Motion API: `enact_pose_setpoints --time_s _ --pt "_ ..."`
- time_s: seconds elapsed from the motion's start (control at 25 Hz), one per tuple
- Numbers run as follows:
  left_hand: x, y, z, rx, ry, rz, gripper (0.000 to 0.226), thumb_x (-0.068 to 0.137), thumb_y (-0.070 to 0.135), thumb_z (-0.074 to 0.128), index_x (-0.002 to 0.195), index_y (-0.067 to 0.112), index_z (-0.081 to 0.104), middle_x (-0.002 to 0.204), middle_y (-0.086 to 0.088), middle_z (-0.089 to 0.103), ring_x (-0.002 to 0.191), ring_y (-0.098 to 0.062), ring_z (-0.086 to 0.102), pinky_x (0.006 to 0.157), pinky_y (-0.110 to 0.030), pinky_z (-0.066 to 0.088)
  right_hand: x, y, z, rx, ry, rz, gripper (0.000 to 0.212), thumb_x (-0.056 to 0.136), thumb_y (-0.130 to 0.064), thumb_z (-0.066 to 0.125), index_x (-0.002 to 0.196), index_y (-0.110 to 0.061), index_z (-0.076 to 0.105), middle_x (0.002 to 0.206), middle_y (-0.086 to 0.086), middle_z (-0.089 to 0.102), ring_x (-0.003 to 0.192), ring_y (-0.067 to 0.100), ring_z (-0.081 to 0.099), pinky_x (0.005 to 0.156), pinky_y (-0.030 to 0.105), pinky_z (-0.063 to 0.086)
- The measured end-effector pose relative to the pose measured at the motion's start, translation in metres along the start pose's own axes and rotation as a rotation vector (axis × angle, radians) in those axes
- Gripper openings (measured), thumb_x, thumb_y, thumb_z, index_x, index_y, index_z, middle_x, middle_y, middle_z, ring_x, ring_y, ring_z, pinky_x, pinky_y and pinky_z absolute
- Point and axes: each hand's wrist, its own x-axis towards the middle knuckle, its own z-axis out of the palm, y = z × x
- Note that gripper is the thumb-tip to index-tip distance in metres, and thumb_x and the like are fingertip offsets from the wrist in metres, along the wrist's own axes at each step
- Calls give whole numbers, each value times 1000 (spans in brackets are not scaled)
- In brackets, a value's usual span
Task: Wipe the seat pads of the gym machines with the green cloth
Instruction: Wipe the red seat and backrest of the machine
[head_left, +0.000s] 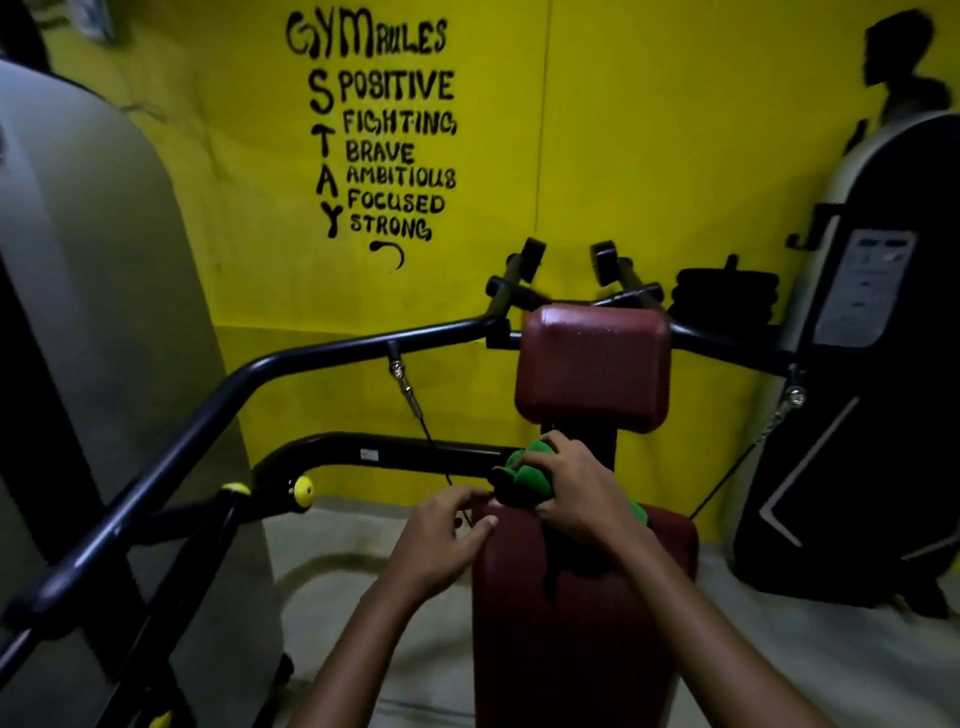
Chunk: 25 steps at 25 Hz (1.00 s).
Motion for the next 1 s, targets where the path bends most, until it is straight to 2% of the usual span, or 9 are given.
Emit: enact_pose_setpoints --time_s 0.24,0.36,0.48,0.64,0.72,0.88,1.0 --pt "65 37 9 37 -26 171 27 90 21 63 116 12 65 111 2 65 100 -2 57 78 -2 40 20 43 -50 -54 114 86 49 77 -20 64 124 -34 55 131 -5 40 114 19 43 86 32 47" --pt "90 47 16 40 -1 194 27 92 24 60 117 13 63 113 6 62 106 -3 55 85 -13 45 41 65 -72 -82 181 85 48 79 -26 66 125 -34 55 131 -4 41 115 19 43 88 33 47" --pt "120 54 25 51 33 187 27 92 26 60 117 15 63 113 4 63 106 -6 57 87 -23 49 69 91 -90 -88 255 80 50 78 -22 67 125 -33 55 128 -2 43 118 20 43 88 31 45" --pt "157 64 37 127 101 220 29 92 22 61 119 11 61 114 0 61 107 -10 55 78 -6 35 101 117 -111 -115 289 55 52 77 -18 65 126 -33 55 130 0 43 118 23 43 83 33 46" --pt "176 63 40 167 114 224 31 91 22 61 120 10 60 115 -2 59 108 -14 54 76 -5 31 115 123 -115 -116 304 54 51 78 -20 66 126 -33 56 133 0 42 119 23 42 84 34 47" --pt "225 44 41 209 140 250 39 92 27 58 127 11 52 125 -2 52 117 -18 49 93 -24 39 140 127 -116 -155 377 90 49 80 -26 67 127 -35 54 136 1 40 121 23 41 89 36 47" --pt "249 19 51 223 143 264 53 94 35 53 140 11 40 140 -4 42 129 -19 41 102 -26 37 162 129 -108 -128 373 172 47 83 -39 64 129 -33 53 138 2 39 123 24 39 94 37 45"
